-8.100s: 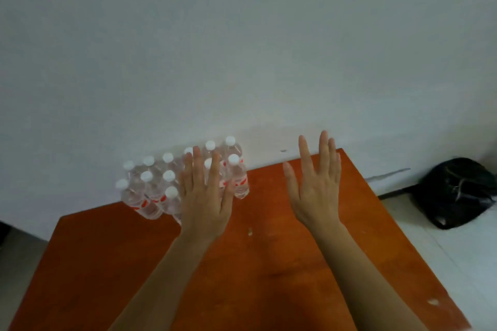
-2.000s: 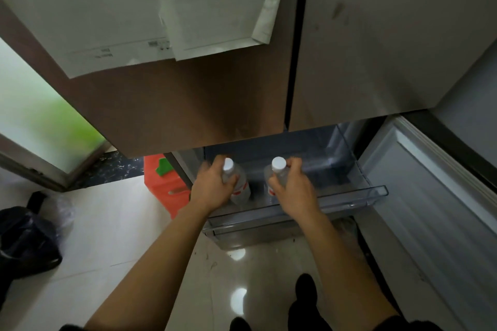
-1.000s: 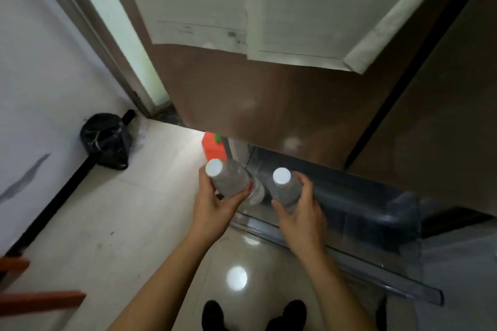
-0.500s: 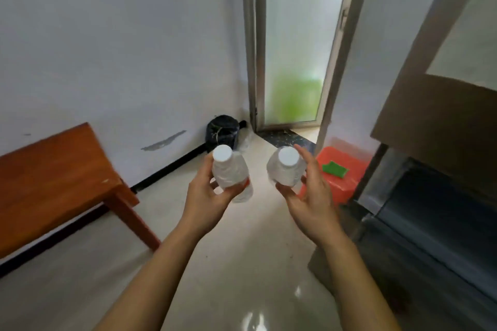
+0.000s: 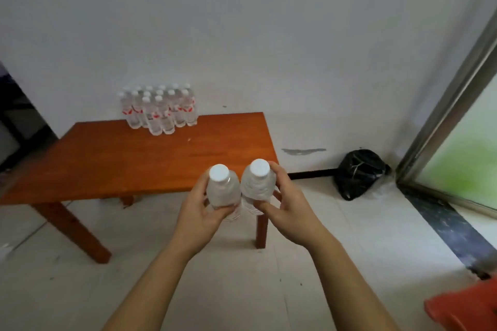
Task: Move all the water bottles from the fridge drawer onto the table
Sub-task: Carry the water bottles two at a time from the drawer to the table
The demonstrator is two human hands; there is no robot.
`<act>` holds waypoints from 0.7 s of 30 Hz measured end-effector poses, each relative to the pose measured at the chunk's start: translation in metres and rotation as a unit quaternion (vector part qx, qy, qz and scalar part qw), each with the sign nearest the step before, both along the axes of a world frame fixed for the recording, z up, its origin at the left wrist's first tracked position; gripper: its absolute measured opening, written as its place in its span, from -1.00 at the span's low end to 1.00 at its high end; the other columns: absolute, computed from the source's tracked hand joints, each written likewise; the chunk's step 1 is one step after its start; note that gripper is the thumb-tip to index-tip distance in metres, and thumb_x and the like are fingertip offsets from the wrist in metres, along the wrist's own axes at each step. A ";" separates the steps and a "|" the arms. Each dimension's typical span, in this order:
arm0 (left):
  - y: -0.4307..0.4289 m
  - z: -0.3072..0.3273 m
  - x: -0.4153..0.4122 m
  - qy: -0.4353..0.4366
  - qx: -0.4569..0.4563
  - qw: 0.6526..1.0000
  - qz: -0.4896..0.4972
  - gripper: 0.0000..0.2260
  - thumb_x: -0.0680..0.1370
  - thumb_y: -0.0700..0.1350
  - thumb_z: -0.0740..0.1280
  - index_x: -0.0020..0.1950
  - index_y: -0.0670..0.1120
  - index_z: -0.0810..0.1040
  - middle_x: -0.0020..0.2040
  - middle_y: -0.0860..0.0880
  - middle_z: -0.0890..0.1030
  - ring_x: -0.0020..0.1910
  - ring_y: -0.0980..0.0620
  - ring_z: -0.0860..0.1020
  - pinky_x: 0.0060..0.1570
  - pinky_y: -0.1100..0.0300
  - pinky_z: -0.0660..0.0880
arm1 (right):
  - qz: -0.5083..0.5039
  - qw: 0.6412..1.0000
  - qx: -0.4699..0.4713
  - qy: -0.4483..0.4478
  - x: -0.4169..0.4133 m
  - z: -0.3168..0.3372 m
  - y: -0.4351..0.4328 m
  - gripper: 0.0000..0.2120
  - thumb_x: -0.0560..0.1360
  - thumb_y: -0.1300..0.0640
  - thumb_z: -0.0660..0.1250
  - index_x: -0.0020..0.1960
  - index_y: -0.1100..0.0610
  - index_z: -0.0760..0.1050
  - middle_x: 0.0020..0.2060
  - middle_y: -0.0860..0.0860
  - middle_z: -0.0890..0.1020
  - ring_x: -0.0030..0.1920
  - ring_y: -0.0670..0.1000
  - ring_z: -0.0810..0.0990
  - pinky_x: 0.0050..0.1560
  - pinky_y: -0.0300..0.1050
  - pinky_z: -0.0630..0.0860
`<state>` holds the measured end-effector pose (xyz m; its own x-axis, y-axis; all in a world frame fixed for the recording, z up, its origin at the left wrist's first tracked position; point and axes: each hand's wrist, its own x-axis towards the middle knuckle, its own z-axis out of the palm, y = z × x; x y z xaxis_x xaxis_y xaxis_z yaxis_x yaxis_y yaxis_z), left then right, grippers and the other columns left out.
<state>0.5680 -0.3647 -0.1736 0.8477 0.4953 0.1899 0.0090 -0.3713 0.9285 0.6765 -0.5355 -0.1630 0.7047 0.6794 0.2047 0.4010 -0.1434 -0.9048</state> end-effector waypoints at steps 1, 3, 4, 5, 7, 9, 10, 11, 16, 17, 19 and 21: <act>0.021 -0.002 -0.003 0.001 -0.003 1.000 0.018 -0.35 0.40 -0.14 0.57 0.41 0.10 0.39 0.26 0.11 0.55 0.28 0.06 0.52 0.28 -0.06 0.51 | 0.016 1.000 0.001 0.006 0.004 -0.003 0.025 -0.34 0.52 0.09 0.44 0.38 -0.39 0.18 0.21 -0.52 0.40 0.29 -0.39 0.39 0.23 -0.41 0.36; 0.061 -0.007 -0.004 0.007 -0.008 0.999 0.050 -0.35 0.40 -0.19 0.56 0.41 0.08 0.39 0.25 0.13 0.55 0.26 0.11 0.52 0.27 -0.01 0.52 | 0.043 0.999 0.001 0.004 0.014 -0.010 0.072 -0.34 0.51 0.11 0.46 0.37 -0.38 0.19 0.21 -0.48 0.43 0.30 -0.35 0.41 0.26 -0.37 0.38; 0.081 -0.010 -0.001 0.010 -0.008 0.998 0.064 -0.34 0.40 -0.20 0.56 0.42 0.08 0.38 0.25 0.12 0.54 0.26 0.11 0.52 0.27 0.00 0.52 | 0.053 0.999 -0.001 0.001 0.019 -0.014 0.095 -0.33 0.50 0.11 0.47 0.34 -0.41 0.18 0.19 -0.51 0.42 0.28 -0.38 0.40 0.22 -0.44 0.37; 0.100 -0.013 0.002 0.013 -0.004 0.997 0.076 -0.34 0.40 -0.19 0.57 0.42 0.08 0.38 0.25 0.12 0.54 0.26 0.09 0.52 0.27 -0.02 0.53 | 0.059 0.998 -0.001 -0.002 0.025 -0.016 0.116 -0.33 0.50 0.10 0.47 0.31 -0.42 0.17 0.16 -0.55 0.40 0.25 -0.43 0.39 0.17 -0.51 0.35; 0.145 -0.022 0.016 0.024 0.006 0.995 0.101 -0.33 0.39 -0.17 0.58 0.41 0.11 0.38 0.24 0.13 0.55 0.26 0.07 0.53 0.25 -0.07 0.53 | 0.066 0.998 0.004 0.005 0.042 -0.026 0.163 -0.34 0.50 0.08 0.48 0.29 -0.42 0.15 0.12 -0.60 0.37 0.21 -0.50 0.37 0.11 -0.59 0.32; 0.193 -0.030 0.038 0.032 0.015 0.992 0.118 -0.34 0.37 -0.16 0.59 0.37 0.16 0.39 0.21 0.17 0.56 0.24 0.06 0.55 0.23 -0.09 0.54 | 0.075 0.997 0.012 0.017 0.066 -0.038 0.211 -0.35 0.49 0.06 0.48 0.30 -0.41 0.15 0.12 -0.61 0.37 0.20 -0.50 0.38 0.10 -0.58 0.34; 0.213 -0.032 0.049 0.037 0.018 0.991 0.124 -0.34 0.37 -0.16 0.59 0.35 0.18 0.39 0.20 0.19 0.56 0.23 0.07 0.55 0.22 -0.08 0.55 | 0.078 0.997 0.015 0.024 0.076 -0.041 0.231 -0.36 0.49 0.05 0.48 0.30 -0.41 0.16 0.13 -0.60 0.39 0.21 -0.47 0.40 0.12 -0.55 0.35; 0.236 -0.033 0.065 0.044 0.023 0.990 0.130 -0.34 0.37 -0.16 0.59 0.35 0.18 0.39 0.20 0.20 0.56 0.23 0.09 0.55 0.22 -0.07 0.55 | 0.083 0.996 0.019 0.033 0.091 -0.044 0.256 -0.36 0.49 0.04 0.48 0.30 -0.42 0.16 0.14 -0.58 0.40 0.23 -0.45 0.41 0.14 -0.52 0.37; 0.335 -0.024 0.135 0.075 0.033 0.988 0.131 -0.33 0.39 -0.16 0.58 0.37 0.19 0.36 0.24 0.21 0.53 0.27 0.09 0.52 0.26 -0.07 0.53 | 0.086 0.995 0.015 0.052 0.160 -0.050 0.362 -0.32 0.49 0.08 0.49 0.37 -0.33 0.15 0.16 -0.54 0.38 0.20 -0.51 0.37 0.13 -0.53 0.35; 0.354 -0.021 0.145 0.075 0.034 0.988 0.129 -0.33 0.39 -0.16 0.58 0.37 0.19 0.35 0.24 0.22 0.53 0.27 0.10 0.52 0.25 -0.05 0.53 | 0.089 0.995 0.010 0.052 0.171 -0.048 0.380 -0.32 0.49 0.09 0.49 0.39 -0.30 0.16 0.17 -0.51 0.38 0.19 -0.51 0.36 0.12 -0.53 0.35; 0.389 -0.018 0.161 0.068 0.031 0.988 0.132 -0.32 0.38 -0.18 0.58 0.38 0.16 0.35 0.23 0.23 0.53 0.26 0.13 0.52 0.24 -0.02 0.54 | 0.096 0.994 0.003 0.051 0.192 -0.046 0.416 -0.32 0.49 0.12 0.48 0.42 -0.23 0.18 0.20 -0.44 0.39 0.19 -0.51 0.36 0.11 -0.55 0.35; 0.420 -0.018 0.173 0.062 0.031 0.988 0.140 -0.29 0.37 -0.18 0.59 0.40 0.15 0.34 0.25 0.23 0.52 0.27 0.13 0.51 0.24 0.01 0.54 | 0.102 0.994 -0.006 0.035 0.207 -0.043 0.445 -0.32 0.49 0.10 0.48 0.45 -0.20 0.19 0.25 -0.37 0.42 0.26 -0.42 0.38 0.19 -0.48 0.36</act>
<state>0.7411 0.0554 -0.1911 0.6973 0.7047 0.1306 0.2319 -0.3943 0.8893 0.8838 -0.0909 -0.2060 0.5647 0.8115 0.1501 0.3588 -0.0776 -0.9302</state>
